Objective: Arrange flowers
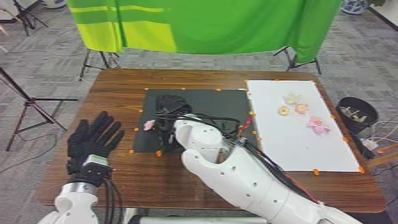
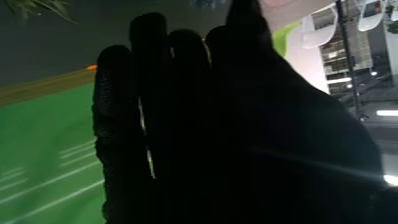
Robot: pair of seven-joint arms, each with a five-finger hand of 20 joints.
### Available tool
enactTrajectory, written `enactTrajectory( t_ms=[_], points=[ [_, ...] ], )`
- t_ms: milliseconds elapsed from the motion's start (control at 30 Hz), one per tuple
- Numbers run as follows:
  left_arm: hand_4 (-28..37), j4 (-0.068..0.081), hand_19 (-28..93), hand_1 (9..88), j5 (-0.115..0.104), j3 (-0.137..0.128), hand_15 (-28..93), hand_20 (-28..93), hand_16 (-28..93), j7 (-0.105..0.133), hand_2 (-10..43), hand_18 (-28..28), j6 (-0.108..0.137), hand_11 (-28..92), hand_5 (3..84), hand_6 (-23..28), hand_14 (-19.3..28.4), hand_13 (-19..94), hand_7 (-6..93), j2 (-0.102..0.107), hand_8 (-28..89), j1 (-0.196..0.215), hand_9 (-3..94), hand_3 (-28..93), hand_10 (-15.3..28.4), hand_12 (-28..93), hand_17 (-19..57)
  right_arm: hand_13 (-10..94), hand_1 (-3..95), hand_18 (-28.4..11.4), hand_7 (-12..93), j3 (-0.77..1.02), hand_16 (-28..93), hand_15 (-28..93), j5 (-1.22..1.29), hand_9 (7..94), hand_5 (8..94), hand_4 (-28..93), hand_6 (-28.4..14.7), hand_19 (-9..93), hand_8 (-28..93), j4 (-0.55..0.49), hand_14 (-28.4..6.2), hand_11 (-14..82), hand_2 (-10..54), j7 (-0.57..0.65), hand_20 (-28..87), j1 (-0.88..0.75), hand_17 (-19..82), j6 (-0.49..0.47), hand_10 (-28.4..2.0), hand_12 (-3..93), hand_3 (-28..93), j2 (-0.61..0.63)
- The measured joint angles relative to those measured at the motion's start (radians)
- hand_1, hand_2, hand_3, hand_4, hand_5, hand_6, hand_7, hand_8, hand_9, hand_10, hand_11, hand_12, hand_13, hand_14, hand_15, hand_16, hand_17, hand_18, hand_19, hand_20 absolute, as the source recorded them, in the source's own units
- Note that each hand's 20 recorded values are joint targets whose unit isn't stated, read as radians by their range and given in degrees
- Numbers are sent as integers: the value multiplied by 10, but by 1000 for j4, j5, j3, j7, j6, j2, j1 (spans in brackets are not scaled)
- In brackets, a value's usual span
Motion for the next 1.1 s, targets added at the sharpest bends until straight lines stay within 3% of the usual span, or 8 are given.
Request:
enactTrajectory(
  t_ms=[100, 200, 333, 467, 567, 700, 1100],
  points=[
    [-283, 0, 416, 273, -1, -1, 469, 171, -60, 1, 158, 166, 0, 276, 453, 101, 172, 255, 146, 0, -77, 2, 348, 705, 155, 136, -66, 438, 428, -195, 180, 3, 171, 248, 3, 519, 512, -275, 0, 631, -135, -18, -134, 89, 21, 0, 260, -5, 186, 6, -124, 121, 867, 7],
    [-283, 0, 416, 273, -2, -3, 469, 171, -60, 3, 158, 166, 0, 277, 453, 101, 172, 254, 146, 0, -77, 6, 348, 706, 156, 136, -66, 322, 348, -184, 156, 66, 199, 112, -12, 461, 448, -214, -3, 455, -130, -50, -140, 67, 115, -83, 234, -34, 96, -19, -105, 110, 917, 3],
    [-283, 0, 416, 273, -3, -4, 469, 171, -60, 3, 158, 166, 1, 278, 454, 101, 172, 255, 146, 0, -77, 9, 348, 706, 156, 136, -66, 275, 284, -179, 128, 170, 218, 61, -66, 448, 446, -137, -16, 392, -119, -92, -141, 55, 198, -280, 202, -52, 53, -235, -103, 108, 931, -12],
    [-283, 0, 416, 273, -3, -4, 469, 171, -60, 3, 158, 166, 2, 279, 454, 102, 172, 255, 146, 0, -77, 10, 349, 706, 156, 136, -66, 225, 194, -168, 108, 161, 218, 24, -60, 432, 450, -112, -28, 337, -111, -118, -136, 49, 287, -283, 179, -27, 19, -457, -102, 104, 929, -16],
    [-283, 0, 417, 273, -3, -4, 469, 171, -60, 3, 158, 166, 2, 279, 455, 102, 172, 255, 147, 0, -77, 11, 349, 707, 156, 135, -66, 213, 170, -168, 99, 157, 220, 15, -60, 422, 449, -113, -39, 335, -109, -119, -137, 46, 296, -278, 180, -23, 10, -509, -108, 103, 928, -26],
    [-283, 0, 417, 273, -3, -4, 470, 171, -60, 0, 158, 166, 3, 277, 455, 102, 172, 256, 147, 0, -78, 10, 349, 707, 156, 135, -66, 209, 179, -166, 101, 147, 224, 9, -73, 433, 449, -109, -40, 326, -106, -121, -136, 51, 293, -279, 174, -27, -11, -506, -105, 105, 931, -30],
    [-283, 0, 417, 273, -3, -5, 472, 171, -61, -2, 159, 166, 3, 278, 456, 101, 173, 257, 147, 0, -78, 11, 350, 708, 156, 134, -66, 311, 239, -159, 164, 136, 215, 68, -90, 601, 573, -124, -6, 298, -131, -124, -100, 119, 262, -318, 109, -39, -32, -506, -110, 141, 932, -29]
  ],
)
